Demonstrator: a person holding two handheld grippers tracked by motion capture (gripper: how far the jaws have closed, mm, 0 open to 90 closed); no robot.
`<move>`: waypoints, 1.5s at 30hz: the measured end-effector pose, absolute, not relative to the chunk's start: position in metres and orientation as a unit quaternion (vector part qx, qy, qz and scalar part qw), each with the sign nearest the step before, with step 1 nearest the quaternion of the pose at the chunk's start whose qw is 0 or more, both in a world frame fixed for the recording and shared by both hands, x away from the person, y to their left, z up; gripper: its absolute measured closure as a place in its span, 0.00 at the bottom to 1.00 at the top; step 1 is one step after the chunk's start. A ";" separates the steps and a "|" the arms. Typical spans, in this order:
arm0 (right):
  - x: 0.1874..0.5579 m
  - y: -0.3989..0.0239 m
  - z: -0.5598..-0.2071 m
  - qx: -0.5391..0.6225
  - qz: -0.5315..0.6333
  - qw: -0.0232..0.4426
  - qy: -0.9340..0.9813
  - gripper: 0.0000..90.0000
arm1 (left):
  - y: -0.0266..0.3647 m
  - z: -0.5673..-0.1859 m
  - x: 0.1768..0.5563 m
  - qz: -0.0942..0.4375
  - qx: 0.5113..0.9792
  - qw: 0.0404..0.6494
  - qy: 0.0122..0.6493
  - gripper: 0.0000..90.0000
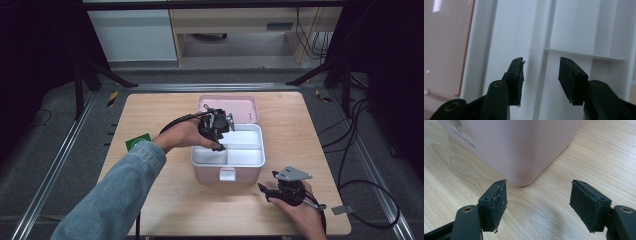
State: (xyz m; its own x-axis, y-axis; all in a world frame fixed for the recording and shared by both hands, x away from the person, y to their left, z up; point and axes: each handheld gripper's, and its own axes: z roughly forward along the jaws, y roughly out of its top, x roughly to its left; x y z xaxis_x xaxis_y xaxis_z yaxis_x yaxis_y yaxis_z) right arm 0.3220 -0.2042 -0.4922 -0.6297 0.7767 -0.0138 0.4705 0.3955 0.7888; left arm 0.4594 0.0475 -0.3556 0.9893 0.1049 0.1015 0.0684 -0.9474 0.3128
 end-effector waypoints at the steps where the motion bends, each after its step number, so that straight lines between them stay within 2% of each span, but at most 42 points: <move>1: 0.322 -0.204 -0.492 0.384 0.394 0.195 0.812 0.33 | 0.048 -0.356 0.459 0.058 0.985 0.156 0.044 0.64; 8: 0.321 -0.205 -0.492 0.384 0.397 0.192 0.811 0.34 | 0.036 -0.362 0.463 0.049 0.990 0.126 0.029 0.76; 22: 0.322 -0.204 -0.493 0.380 0.395 0.188 0.815 0.35 | 0.028 -0.366 0.469 0.030 0.995 0.100 0.009 0.88; 25: 0.322 -0.204 -0.493 0.379 0.393 0.187 0.816 0.35 | 0.025 -0.366 0.470 0.032 0.995 0.091 0.011 0.96; 45: 0.323 -0.206 -0.494 0.382 0.392 0.188 0.816 0.34 | 0.035 -0.356 0.473 0.023 0.992 0.126 0.006 0.99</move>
